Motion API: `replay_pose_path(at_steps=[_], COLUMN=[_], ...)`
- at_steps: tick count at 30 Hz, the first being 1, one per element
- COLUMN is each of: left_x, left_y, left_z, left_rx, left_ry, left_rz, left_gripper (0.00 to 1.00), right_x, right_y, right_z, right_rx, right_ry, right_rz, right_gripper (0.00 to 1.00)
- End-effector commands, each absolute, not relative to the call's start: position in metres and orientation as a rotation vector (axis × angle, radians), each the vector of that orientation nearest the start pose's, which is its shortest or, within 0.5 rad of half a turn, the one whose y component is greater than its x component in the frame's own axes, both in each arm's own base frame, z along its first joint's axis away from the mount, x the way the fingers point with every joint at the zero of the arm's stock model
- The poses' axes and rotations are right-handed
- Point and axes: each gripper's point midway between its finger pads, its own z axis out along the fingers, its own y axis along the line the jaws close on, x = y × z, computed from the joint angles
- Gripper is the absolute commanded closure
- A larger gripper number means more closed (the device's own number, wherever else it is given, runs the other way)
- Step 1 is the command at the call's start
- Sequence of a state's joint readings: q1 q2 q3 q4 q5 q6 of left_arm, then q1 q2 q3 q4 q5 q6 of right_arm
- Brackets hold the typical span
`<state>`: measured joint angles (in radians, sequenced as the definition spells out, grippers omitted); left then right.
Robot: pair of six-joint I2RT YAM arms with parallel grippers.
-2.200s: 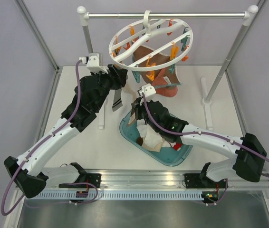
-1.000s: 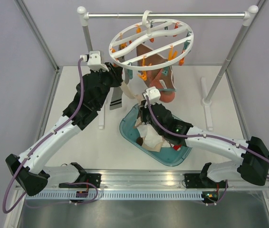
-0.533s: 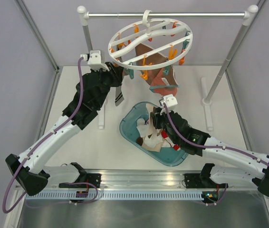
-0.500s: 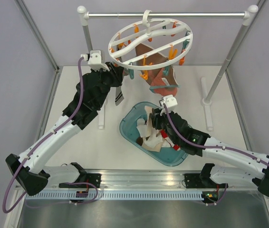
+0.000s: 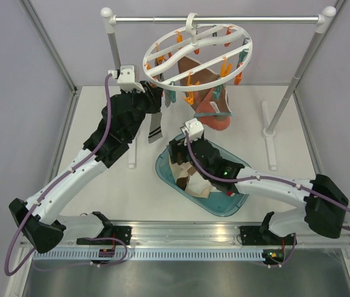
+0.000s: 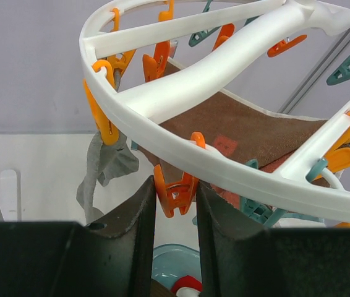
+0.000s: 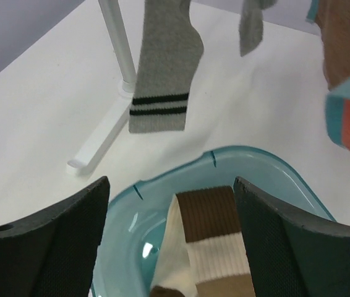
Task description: Remove the socks clipped to the hanger
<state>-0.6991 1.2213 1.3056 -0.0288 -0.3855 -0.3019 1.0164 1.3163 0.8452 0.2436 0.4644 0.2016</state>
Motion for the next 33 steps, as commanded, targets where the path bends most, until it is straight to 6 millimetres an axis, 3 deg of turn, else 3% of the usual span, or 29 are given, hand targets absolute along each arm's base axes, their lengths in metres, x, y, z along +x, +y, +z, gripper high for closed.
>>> replay_pose_path(at_steps=[1, 3, 6, 9, 15, 22, 27, 33], left_x=[0.345, 0.344, 0.343, 0.342, 0.339, 0.335, 0.334, 0.331], left_y=[-0.229, -0.23, -0.232, -0.233, -0.236, -0.237, -0.241, -0.24], left_z=[0.438, 0.438, 0.437, 0.439, 0.442, 0.443, 0.44, 0.44], left_rx=[0.005, 0.005, 0.007, 0.011, 0.024, 0.042, 0.052, 0.057], left_ry=[1.5, 1.504, 1.507, 1.505, 1.505, 1.506, 1.516, 1.517], left_rz=[-0.55, -0.555, -0.562, -0.573, -0.581, -0.597, -0.615, -0.617], left_gripper=[0.98, 0.98, 0.98, 0.98, 0.98, 0.98, 0.98, 0.98], right_x=[0.301, 0.312, 0.332, 0.354, 0.384, 0.413, 0.423, 0.425], right_y=[0.359, 0.369, 0.388, 0.409, 0.431, 0.425, 0.427, 0.423], right_z=[0.263, 0.271, 0.269, 0.257, 0.244, 0.212, 0.194, 0.185], right_rx=[-0.353, -0.306, -0.244, -0.203, -0.137, -0.078, -0.086, -0.078], right_ry=[1.593, 1.546, 1.526, 1.527, 1.565, 1.631, 1.66, 1.672], right_rz=[0.544, 0.556, 0.543, 0.508, 0.428, 0.388, 0.361, 0.344], right_gripper=[0.15, 0.13, 0.11, 0.09, 0.05, 0.05, 0.07, 0.22])
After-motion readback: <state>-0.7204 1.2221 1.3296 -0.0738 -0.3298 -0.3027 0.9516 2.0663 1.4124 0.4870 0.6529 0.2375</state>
